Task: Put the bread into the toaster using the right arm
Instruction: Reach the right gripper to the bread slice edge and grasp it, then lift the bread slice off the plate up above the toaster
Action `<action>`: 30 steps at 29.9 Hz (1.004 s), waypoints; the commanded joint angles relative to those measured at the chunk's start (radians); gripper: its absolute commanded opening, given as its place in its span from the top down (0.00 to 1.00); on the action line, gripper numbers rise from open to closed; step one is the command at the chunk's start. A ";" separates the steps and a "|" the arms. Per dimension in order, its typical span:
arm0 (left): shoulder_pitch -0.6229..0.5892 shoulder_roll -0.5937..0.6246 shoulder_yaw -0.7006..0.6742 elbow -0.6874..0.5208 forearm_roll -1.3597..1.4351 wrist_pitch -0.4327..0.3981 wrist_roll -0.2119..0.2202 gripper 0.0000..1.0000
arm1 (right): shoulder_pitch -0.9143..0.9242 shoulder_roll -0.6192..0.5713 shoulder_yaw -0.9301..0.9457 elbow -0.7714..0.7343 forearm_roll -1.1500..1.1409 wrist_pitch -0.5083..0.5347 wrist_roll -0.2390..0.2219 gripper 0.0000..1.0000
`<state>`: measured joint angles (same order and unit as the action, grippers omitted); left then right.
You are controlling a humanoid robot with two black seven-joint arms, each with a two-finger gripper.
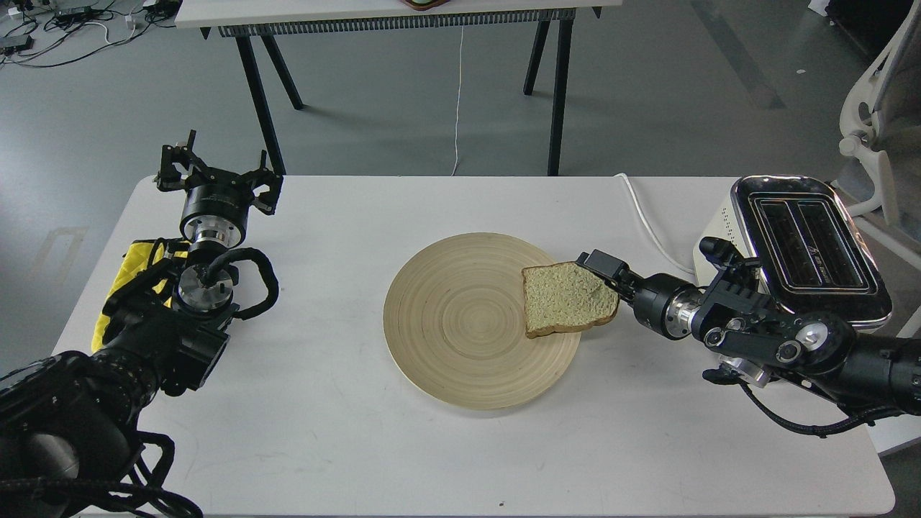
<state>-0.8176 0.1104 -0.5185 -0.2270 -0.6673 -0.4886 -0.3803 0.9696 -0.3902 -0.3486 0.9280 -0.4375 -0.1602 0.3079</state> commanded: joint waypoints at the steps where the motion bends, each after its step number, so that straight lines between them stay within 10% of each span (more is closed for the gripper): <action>1: 0.000 0.000 0.000 0.000 0.000 0.000 0.000 0.00 | 0.000 -0.001 -0.001 0.008 0.000 -0.015 -0.001 0.07; 18: 0.000 0.000 0.000 0.000 0.000 0.000 0.000 0.00 | -0.022 -0.004 0.016 0.005 0.003 -0.079 -0.001 0.99; 30: 0.000 0.000 0.000 0.000 0.000 0.000 0.000 0.00 | -0.017 -0.032 0.158 0.052 0.002 -0.117 0.013 1.00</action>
<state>-0.8176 0.1105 -0.5185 -0.2270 -0.6673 -0.4886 -0.3805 0.9481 -0.4034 -0.2566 0.9542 -0.4310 -0.2766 0.3179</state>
